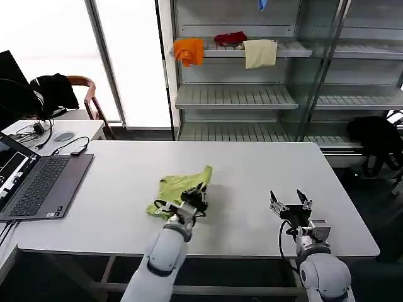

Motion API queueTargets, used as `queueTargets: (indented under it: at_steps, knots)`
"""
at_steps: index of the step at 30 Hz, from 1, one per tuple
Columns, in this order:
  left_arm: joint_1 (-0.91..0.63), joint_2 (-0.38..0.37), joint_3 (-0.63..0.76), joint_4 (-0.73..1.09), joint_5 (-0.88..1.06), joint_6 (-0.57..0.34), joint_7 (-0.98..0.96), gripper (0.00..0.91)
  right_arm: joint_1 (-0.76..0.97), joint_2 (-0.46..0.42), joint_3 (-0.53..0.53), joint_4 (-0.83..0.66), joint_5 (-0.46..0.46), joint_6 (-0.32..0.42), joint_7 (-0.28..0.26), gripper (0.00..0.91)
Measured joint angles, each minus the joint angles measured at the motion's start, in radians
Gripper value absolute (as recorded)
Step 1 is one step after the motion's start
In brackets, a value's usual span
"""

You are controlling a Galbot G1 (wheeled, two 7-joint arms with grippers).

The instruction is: Fold and organize the clothes.

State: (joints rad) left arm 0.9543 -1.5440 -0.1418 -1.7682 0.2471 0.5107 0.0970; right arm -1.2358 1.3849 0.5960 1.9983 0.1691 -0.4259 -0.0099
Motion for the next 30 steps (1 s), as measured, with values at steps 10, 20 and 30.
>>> queueTargets:
  at_steps: [10,20,30]
  knots:
    - [-0.097,-0.057,0.082,0.124,-0.131,-0.029,-0.082,0.907,0.025,0.01,-0.021,-0.015,0.002,-0.029,-0.003,0.907]
    - [-0.154,-0.043,0.054,0.085,-0.295,-0.019,-0.155,0.907,0.075,0.06,-0.079,-0.058,0.035,-0.075,-0.005,0.907]
    - [-0.126,0.092,-0.07,0.059,-0.392,-0.062,-0.159,0.907,0.123,0.11,-0.15,-0.12,0.117,-0.124,0.024,0.907]
